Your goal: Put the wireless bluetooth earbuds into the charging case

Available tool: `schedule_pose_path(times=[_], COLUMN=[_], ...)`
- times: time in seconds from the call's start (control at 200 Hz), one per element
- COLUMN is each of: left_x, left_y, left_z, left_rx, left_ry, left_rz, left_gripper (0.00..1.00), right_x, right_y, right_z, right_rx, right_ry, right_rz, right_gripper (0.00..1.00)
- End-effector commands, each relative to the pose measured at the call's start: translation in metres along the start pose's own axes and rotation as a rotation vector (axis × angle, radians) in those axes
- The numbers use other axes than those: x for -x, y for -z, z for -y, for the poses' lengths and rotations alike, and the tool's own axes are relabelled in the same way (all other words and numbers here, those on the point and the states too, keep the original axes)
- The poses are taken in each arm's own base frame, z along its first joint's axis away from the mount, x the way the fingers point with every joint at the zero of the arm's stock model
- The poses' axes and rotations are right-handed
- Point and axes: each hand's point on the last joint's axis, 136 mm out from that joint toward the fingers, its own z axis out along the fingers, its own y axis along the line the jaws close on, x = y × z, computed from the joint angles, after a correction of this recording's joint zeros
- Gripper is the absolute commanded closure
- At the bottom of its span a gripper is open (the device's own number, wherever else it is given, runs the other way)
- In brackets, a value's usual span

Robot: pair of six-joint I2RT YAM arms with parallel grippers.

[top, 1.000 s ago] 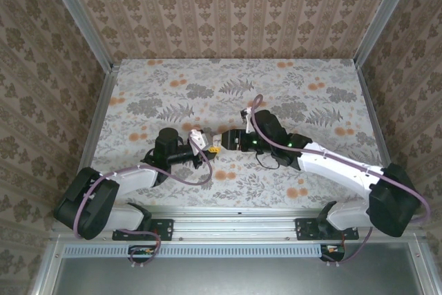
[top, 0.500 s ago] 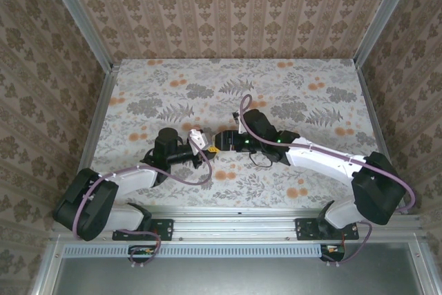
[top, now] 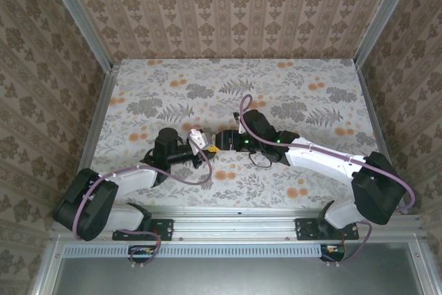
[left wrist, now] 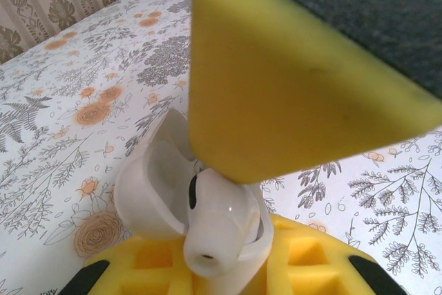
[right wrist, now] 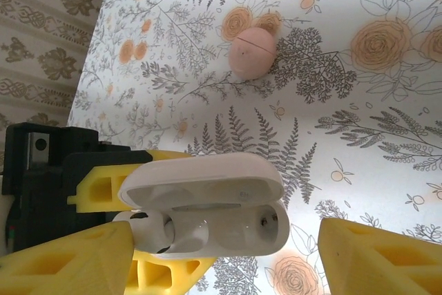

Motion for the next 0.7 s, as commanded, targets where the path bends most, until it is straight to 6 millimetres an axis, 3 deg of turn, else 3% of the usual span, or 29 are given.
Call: schedule_pose_path(times=[0.0,0.255,0.49,0.695], left_x=[0.025,0.025,0.025,0.027], left_y=[0.001,0.001,0.001,0.002], left_z=[-0.005,-0.005,-0.005,-0.006], left_rx=[-0.002,0.003,0.006,0.01], left_ry=[-0.033,-0.035,-0.035,-0.037], left_rz=[0.062,0.062,0.063,0.065], left_gripper=[0.98,0.99,0.98,0.98], right_x=[0.005,0.013,0.006,0.005], right_y=[0.016,0.033,0.024,0.016], right_z=[0.008,-0.012,-0.007,-0.023], right_rx=[-0.048,0.057,0.017,0.056], right_ry=[-0.015,-0.001,-0.081,-0.079], right_rz=[0.051,0.096,0.048,0.028], right_gripper=[0.29,0.28,0.19,0.17])
